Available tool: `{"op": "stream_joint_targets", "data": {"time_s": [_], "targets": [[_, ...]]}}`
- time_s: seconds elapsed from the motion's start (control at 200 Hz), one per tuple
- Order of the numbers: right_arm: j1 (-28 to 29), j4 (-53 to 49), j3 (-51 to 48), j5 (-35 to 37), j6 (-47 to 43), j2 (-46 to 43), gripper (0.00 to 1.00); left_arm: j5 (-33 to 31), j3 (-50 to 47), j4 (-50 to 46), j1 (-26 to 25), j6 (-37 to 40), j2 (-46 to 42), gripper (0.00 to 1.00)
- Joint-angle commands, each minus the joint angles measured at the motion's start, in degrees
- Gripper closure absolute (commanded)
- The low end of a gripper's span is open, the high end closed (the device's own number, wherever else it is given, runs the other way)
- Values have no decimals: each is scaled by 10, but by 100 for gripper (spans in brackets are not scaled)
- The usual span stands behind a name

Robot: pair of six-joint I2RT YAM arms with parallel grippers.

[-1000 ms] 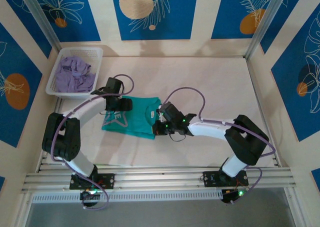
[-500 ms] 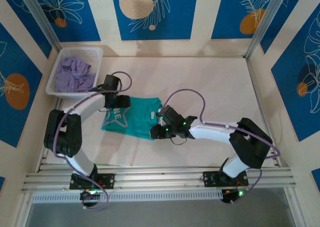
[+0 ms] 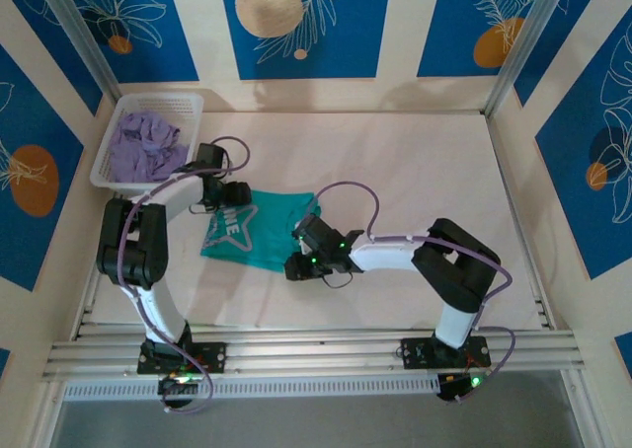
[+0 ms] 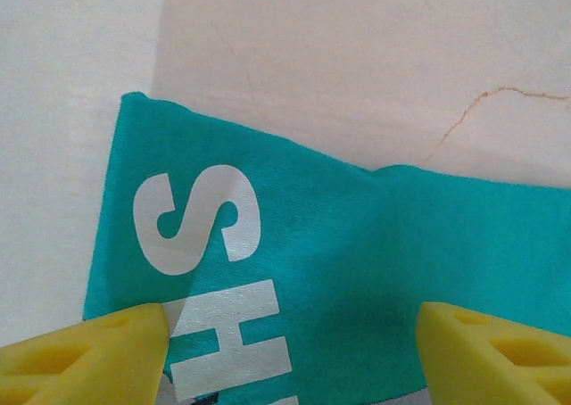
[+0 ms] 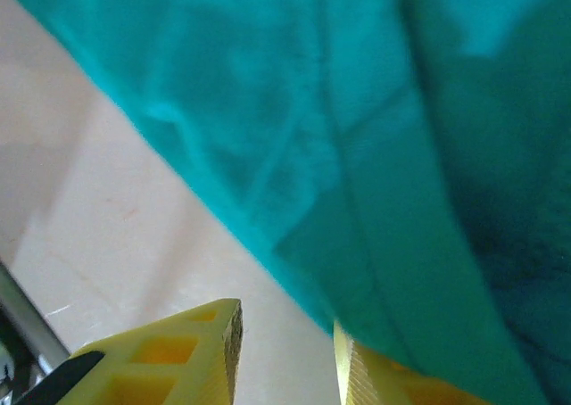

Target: Fold the inside-out t-shirt

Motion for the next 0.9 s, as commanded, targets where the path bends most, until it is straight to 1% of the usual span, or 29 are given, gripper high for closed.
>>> {"op": "stream_joint_targets", "data": {"time_s": [0.0,0.18,0.24,0.295,0.36,0.445,0.555,0.635,0.715,0.78,0.835,0.895], "targets": [[-26,-34,15,17,2,-3,68,18,-38,4,4,-5,-21,27],[-76,-51,27,27,-22,12,68,60,-139,35,-3,-22,-73,28],[-95,-58,40,32,-35,22,68,86,-180,55,-16,-39,-102,28],[-116,-60,50,34,-47,27,68,104,-218,77,-39,-62,-131,28],[-144,-63,64,35,-63,31,67,112,-257,99,-82,-95,-162,28],[-182,-77,92,39,-91,38,67,94,-291,120,-165,-143,-192,28],[-229,-109,130,60,-138,35,66,81,-296,138,-273,-194,-205,27],[-262,-119,138,64,-169,9,63,65,-276,131,-319,-199,-215,27],[-284,-123,128,65,-189,-25,60,53,-258,124,-327,-182,-232,25],[-293,-128,117,67,-199,-49,57,17,-242,105,-323,-157,-251,23],[-294,-127,101,60,-198,-65,54,0,-230,98,-309,-134,-261,21],[-293,-120,86,39,-185,-74,50,5,-217,98,-273,-119,-260,20]]}}
